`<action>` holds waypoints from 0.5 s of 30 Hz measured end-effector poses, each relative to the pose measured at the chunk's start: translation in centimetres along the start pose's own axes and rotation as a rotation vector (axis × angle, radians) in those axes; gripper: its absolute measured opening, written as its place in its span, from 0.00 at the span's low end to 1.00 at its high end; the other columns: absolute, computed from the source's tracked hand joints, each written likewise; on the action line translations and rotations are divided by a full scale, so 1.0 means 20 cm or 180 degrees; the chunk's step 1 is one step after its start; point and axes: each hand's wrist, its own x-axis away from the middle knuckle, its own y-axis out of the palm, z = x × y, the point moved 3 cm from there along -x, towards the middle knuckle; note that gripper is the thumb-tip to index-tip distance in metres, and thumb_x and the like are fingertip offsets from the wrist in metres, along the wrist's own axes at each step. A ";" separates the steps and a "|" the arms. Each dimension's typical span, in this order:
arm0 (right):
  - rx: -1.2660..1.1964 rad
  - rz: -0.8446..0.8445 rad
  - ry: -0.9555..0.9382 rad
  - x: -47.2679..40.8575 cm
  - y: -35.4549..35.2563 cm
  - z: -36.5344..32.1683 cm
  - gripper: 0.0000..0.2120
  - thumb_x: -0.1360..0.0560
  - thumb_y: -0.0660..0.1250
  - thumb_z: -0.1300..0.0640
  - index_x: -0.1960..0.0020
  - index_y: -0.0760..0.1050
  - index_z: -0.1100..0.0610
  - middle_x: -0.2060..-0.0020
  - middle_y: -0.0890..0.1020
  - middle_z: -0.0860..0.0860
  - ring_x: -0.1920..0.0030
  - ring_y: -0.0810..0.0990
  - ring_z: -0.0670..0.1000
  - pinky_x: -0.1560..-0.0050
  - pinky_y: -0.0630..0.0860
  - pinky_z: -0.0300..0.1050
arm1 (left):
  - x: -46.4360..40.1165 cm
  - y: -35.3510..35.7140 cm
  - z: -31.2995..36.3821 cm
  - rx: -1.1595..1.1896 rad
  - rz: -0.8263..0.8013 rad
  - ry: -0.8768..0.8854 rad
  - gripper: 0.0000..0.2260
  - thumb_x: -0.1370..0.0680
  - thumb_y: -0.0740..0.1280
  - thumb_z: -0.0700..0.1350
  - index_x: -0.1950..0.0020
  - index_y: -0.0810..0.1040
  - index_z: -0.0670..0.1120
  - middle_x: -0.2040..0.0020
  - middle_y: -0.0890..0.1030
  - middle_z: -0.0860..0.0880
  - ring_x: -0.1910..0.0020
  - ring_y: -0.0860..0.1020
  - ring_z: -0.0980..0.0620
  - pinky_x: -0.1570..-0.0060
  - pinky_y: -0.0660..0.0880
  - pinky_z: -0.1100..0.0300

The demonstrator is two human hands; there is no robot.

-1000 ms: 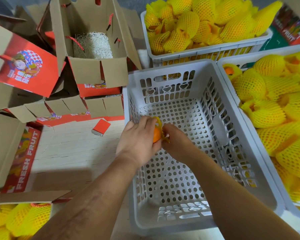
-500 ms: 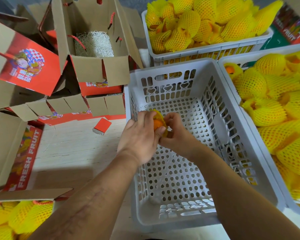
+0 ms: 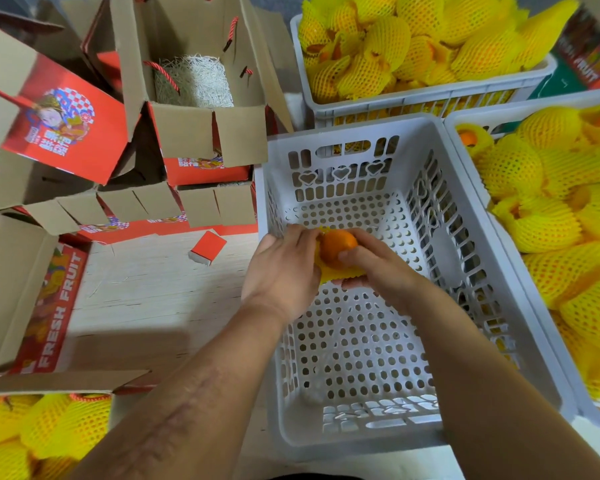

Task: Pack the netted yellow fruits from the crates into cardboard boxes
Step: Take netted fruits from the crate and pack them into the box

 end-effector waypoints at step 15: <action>-0.0830 -0.0104 0.1033 0.00 -0.04 0.04 0.31 0.21 0.58 0.32 0.35 0.77 0.56 0.48 0.85 0.63 0.50 0.86 0.61 0.57 0.83 0.50 | 0.00 0.01 0.00 -0.0284 0.0096 0.0218 0.10 0.21 0.66 0.41 0.43 0.74 0.53 0.47 0.76 0.52 0.52 0.77 0.49 0.43 0.63 0.56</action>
